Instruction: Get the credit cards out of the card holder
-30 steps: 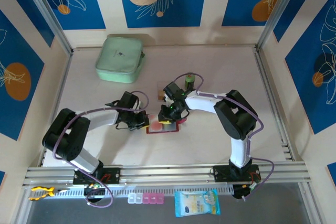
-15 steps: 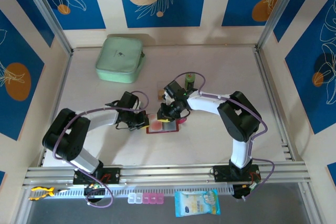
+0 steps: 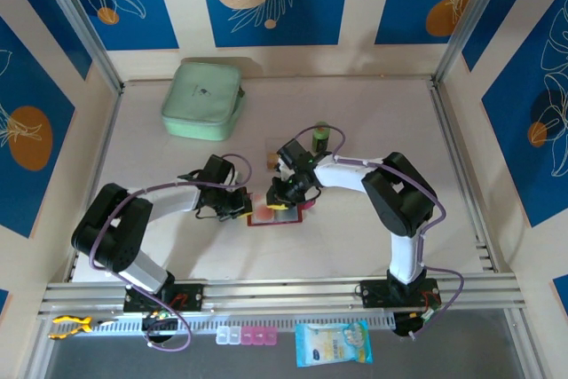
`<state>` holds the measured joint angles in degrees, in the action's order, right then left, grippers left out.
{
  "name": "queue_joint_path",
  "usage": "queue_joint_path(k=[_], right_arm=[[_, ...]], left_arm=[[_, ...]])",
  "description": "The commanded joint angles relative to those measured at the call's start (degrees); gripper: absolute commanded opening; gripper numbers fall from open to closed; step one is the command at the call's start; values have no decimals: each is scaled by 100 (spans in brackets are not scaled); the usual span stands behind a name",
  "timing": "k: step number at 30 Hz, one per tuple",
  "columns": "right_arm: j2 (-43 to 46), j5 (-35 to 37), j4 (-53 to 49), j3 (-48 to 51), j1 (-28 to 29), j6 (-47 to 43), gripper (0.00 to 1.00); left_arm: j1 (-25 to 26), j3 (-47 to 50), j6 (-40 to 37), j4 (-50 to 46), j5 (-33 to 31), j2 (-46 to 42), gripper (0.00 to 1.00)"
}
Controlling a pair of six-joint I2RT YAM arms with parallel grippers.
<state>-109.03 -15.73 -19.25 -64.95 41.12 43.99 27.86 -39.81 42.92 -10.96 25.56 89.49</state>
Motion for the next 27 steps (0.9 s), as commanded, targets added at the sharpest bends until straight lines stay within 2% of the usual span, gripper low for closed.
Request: queue_joint_path(k=[1,12,27], right_arm=[[-109,-176,-21,53,-18,68,21],[-197,-396,156,105,-37,137,21],[-92,559,-982,-418,132,-284,21]], left_arm=[[-62,-60,-117,-139,28,15,5],[-61,-44,-109,-124,35,-2,5],[-61,25,-117,-127,12,-23,5]])
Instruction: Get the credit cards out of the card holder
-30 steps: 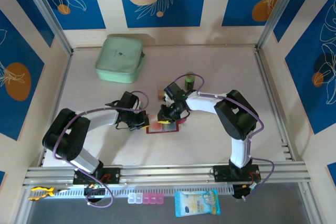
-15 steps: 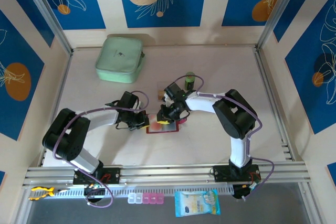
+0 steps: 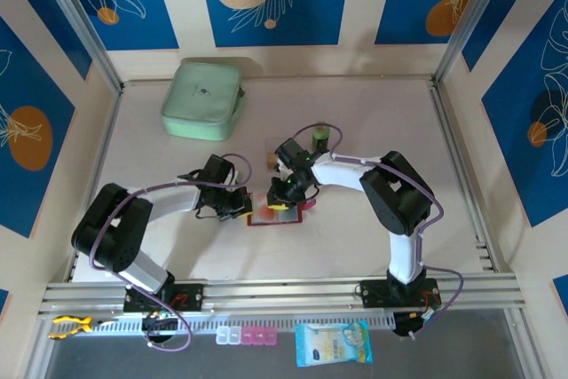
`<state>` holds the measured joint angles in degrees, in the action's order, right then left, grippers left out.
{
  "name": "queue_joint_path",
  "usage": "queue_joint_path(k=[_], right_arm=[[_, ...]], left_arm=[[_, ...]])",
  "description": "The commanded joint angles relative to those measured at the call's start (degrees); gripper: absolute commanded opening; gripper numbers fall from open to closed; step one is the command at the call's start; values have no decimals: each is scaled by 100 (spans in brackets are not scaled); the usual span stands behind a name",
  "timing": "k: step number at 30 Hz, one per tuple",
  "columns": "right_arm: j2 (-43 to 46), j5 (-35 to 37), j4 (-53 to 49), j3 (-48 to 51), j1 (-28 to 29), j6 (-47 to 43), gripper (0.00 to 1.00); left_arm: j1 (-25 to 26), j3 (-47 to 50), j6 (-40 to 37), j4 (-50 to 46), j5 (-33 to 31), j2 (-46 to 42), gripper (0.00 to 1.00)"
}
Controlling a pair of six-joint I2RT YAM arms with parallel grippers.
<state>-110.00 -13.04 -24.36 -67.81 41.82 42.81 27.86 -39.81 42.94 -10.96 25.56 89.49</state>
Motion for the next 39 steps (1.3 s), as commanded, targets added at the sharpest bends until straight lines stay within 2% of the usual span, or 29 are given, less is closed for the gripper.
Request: queue_joint_path(k=[1,18,27,39], right_arm=[[20,316,-499,-154,71,-188,21],[432,201,-368,-90,54,-145,21],[315,-207,-21,67,-40,17,24],[78,-417,187,162,-104,69,24]], left_arm=[[-62,30,-121,-126,19,-28,5],[-74,-355,-226,-614,-125,-443,7],[53,-370,-49,-36,370,22,4],[51,-238,-165,-84,269,401,4]])
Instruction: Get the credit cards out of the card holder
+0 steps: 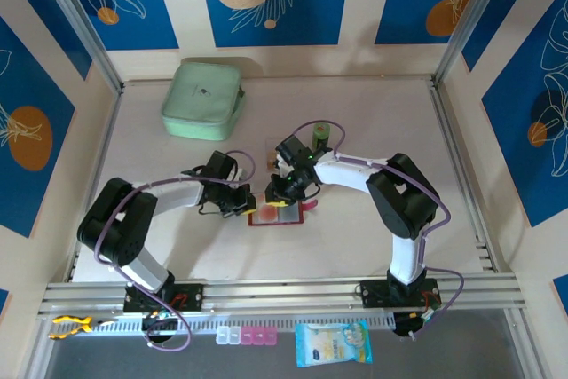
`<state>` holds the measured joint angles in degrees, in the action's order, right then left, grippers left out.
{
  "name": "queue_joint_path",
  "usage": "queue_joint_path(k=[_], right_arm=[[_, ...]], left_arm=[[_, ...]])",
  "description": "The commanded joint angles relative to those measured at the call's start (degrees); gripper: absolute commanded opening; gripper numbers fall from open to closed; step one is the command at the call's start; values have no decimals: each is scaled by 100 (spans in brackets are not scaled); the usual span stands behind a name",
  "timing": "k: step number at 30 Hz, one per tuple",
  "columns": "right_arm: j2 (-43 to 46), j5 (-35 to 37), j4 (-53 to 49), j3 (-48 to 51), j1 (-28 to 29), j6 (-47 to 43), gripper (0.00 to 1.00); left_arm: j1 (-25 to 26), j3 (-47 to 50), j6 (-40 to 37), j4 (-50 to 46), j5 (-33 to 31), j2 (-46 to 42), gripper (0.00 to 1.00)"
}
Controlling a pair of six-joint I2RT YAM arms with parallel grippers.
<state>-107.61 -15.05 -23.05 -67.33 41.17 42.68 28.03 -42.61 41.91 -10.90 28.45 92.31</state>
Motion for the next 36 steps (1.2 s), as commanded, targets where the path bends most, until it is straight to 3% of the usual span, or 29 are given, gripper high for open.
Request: queue_joint_path(k=[1,16,36], right_arm=[[-179,-229,50,115,-38,83,24],[-147,441,-599,-95,-13,-171,24],[416,11,-120,316,-160,-14,24]], left_arm=[[29,42,-63,-103,-23,115,4],[27,69,-113,-216,-100,36,4],[141,-328,-113,-404,38,-207,5]])
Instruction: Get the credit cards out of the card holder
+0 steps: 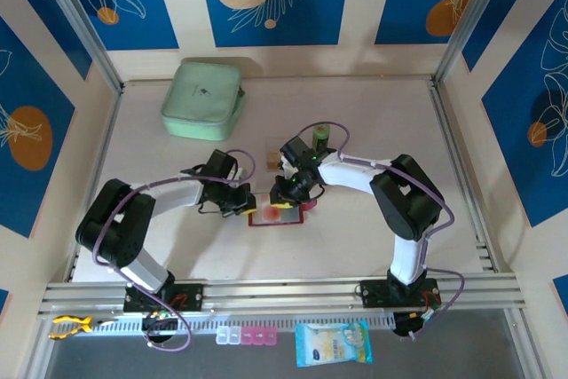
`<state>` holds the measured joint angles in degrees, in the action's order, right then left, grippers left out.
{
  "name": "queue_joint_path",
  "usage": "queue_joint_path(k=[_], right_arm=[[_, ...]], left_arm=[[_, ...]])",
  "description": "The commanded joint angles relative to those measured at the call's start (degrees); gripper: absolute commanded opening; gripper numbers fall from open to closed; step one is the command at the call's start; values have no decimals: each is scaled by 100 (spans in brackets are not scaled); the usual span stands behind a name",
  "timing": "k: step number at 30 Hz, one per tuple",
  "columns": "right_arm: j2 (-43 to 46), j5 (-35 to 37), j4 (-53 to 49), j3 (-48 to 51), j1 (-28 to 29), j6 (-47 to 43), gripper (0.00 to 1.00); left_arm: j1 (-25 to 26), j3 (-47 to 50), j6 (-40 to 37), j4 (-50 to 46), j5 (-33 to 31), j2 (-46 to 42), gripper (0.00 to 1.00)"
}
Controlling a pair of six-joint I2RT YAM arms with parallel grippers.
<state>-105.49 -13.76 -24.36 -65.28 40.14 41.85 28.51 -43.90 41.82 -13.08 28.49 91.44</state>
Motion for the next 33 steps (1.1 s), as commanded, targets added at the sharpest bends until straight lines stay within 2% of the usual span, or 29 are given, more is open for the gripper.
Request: queue_joint_path(k=[1,7,25,33], right_arm=[[218,-112,10,133,-67,69,24],[231,-92,4,191,-111,105,24],[-143,-148,41,248,-127,85,24],[-287,-397,214,269,-129,152,25]], left_arm=[[127,-230,-106,-194,27,-96,5],[268,-343,-104,-167,26,93,5],[269,-180,-188,-198,-87,454,2],[268,-172,-227,-255,-130,497,2]])
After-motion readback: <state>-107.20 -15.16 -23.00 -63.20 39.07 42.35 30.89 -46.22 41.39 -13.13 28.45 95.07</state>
